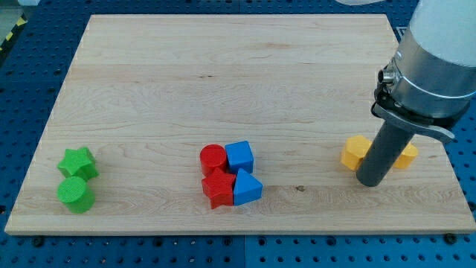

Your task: Push the yellow hexagon slightly up

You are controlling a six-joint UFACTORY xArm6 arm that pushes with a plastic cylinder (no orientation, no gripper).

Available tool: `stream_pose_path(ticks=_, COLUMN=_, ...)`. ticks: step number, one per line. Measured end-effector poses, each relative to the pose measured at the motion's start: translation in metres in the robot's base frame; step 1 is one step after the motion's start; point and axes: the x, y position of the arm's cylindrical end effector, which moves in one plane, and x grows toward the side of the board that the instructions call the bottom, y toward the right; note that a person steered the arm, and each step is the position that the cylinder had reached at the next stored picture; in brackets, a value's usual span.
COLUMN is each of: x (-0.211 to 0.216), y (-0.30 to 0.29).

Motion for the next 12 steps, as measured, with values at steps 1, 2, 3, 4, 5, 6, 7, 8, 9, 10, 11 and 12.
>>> stream_pose_path(ticks=1, x=-0.002, y=0.008)
stream_pose_path(ticks=2, x=0.003, y=0.014)
stream_pose_path(ticks=3, x=0.021, y=0.038)
stream_pose_path(ticks=4, x=0.026, y=0.056)
stream_pose_path(ticks=5, x=0.004, y=0.049)
stream_pose_path(ticks=6, x=0.0, y=0.038)
stream_pose_path(ticks=7, x=-0.002, y=0.032)
stream_pose_path(ticks=8, x=-0.007, y=0.027)
stream_pose_path(ticks=9, x=-0.007, y=0.027)
stream_pose_path(ticks=10, x=-0.006, y=0.028)
stream_pose_path(ticks=11, x=-0.01, y=0.034)
stream_pose_path(ticks=12, x=-0.035, y=0.012)
